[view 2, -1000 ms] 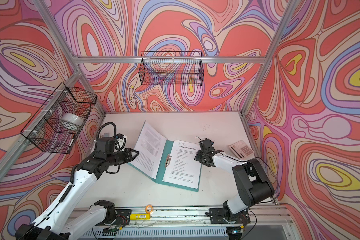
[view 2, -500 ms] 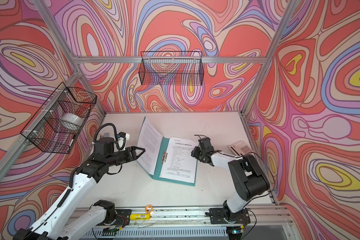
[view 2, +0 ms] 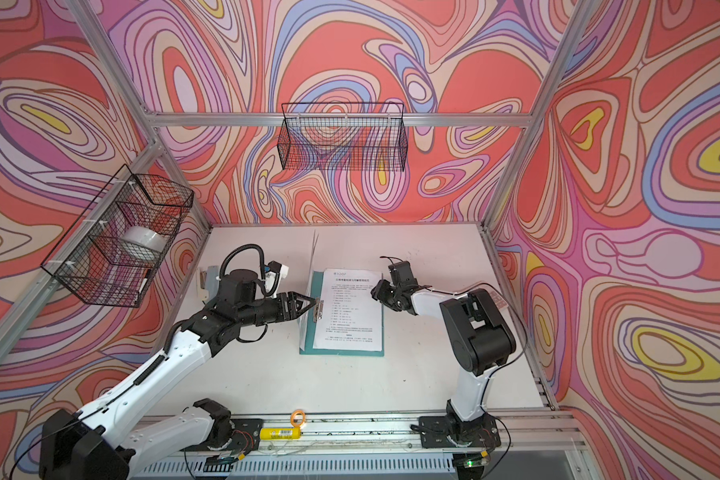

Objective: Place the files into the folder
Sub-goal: 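Lift the teal folder's cover with the left gripper and swing it upright, then fold the cover down over the XDOF sheet with the left gripper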

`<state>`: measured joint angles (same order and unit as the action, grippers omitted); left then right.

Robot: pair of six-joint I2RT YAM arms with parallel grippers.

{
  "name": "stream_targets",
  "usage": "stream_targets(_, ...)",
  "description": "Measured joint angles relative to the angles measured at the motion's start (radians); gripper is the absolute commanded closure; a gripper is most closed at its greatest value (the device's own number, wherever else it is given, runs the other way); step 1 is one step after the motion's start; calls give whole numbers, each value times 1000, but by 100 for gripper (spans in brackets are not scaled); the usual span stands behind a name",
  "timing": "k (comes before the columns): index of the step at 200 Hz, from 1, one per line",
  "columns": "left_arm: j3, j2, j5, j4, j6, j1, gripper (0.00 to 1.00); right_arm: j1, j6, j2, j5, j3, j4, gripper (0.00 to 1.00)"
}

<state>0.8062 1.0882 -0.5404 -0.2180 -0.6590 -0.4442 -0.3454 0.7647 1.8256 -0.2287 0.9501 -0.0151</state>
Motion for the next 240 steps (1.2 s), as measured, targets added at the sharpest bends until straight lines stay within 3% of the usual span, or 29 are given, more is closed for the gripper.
stream_targets(33,6,78,18,79,-12,-48,44,0,2,39,-38,47,0,44)
stream_targets(77,31,161,57,148,-17,-119,17,0,15,97,-87,116,0,44)
stream_targets(119,56,209,75,181,-18,-137,10,0,27,158,-102,206,17,44)
stream_targets(199,97,185,211,109,62,-137,0,0,-25,93,94,279,233,43)
stream_targets(223,97,145,343,59,93,-138,0,0,-73,-27,155,267,286,34)
stream_targets(235,83,110,460,49,119,-139,0,0,-112,-111,175,254,307,18)
stream_targets(240,70,92,510,51,133,-138,0,0,-136,-150,181,249,314,7)
